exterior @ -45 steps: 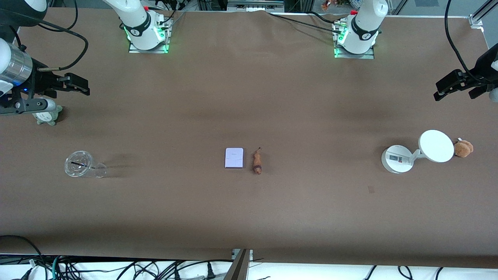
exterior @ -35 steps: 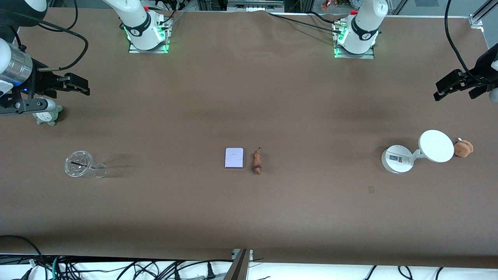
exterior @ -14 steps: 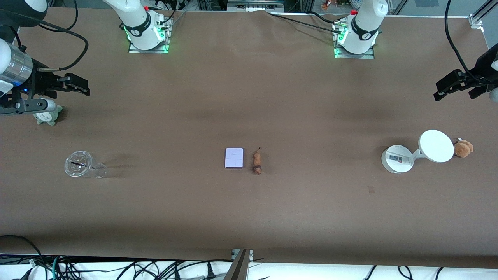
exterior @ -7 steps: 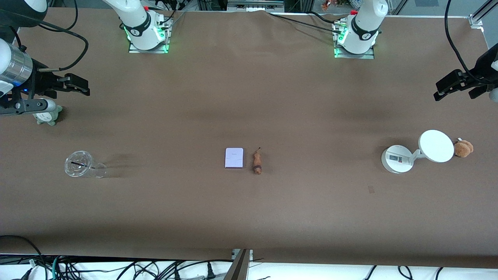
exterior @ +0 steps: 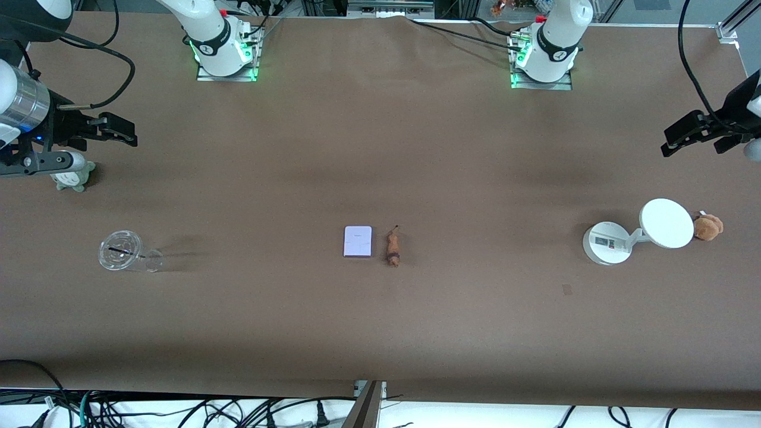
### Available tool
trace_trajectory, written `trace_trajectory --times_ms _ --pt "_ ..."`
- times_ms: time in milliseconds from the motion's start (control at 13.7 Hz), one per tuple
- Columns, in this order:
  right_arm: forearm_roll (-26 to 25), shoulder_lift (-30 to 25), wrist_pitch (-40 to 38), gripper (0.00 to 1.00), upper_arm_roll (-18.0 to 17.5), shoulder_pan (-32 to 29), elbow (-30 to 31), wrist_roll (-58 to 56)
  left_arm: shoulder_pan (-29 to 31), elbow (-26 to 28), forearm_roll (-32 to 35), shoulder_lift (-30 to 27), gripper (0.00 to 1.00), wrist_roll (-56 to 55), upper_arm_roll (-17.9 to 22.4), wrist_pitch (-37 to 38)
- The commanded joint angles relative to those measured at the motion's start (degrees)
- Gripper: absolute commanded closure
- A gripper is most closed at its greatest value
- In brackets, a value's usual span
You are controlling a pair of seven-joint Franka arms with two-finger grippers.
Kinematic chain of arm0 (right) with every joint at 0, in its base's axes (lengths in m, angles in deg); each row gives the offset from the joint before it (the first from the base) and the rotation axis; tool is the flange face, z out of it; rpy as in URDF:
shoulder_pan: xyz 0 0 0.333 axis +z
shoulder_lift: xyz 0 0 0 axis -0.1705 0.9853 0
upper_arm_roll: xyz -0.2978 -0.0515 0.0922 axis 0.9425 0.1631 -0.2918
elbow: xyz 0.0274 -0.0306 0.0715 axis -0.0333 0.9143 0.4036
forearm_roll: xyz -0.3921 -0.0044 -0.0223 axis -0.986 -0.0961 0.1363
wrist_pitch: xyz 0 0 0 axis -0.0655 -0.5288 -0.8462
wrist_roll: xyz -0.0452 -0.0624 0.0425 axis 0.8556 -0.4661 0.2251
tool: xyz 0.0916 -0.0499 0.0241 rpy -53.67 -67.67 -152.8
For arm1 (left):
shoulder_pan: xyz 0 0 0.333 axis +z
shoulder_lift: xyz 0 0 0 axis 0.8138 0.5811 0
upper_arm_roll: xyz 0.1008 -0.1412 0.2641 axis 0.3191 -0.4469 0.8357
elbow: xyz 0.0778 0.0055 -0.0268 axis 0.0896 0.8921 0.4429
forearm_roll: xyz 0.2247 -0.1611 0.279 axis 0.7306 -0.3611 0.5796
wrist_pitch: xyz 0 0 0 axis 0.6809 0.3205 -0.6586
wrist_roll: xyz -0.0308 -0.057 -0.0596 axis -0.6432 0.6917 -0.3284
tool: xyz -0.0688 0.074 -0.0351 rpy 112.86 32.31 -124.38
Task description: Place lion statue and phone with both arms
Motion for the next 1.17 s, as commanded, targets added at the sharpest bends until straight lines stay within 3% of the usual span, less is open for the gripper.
trace_trajectory --times_ms 0,437,656,1093 --pt "0.94 0.53 -0.09 0.00 0.02 -0.37 -1.21 0.21 -0.40 -1.59 0.44 2.43 0.00 -0.12 -0.02 0.37" --pt "1.03 0.97 0.09 0.00 0.02 -0.46 -1.29 -0.14 -0.40 -2.56 0.27 3.05 0.00 -0.64 -0.20 2.38" --pt "1.20 0.97 0.00 0.00 0.02 -0.37 -1.29 0.47 0.13 -6.24 -2.72 2.96 0.00 -0.82 -0.20 7.03" --pt "1.47 1.50 0.09 0.00 0.02 -0.20 -1.29 0.56 0.48 -6.60 -3.07 5.51 0.00 -0.29 -0.20 7.66"
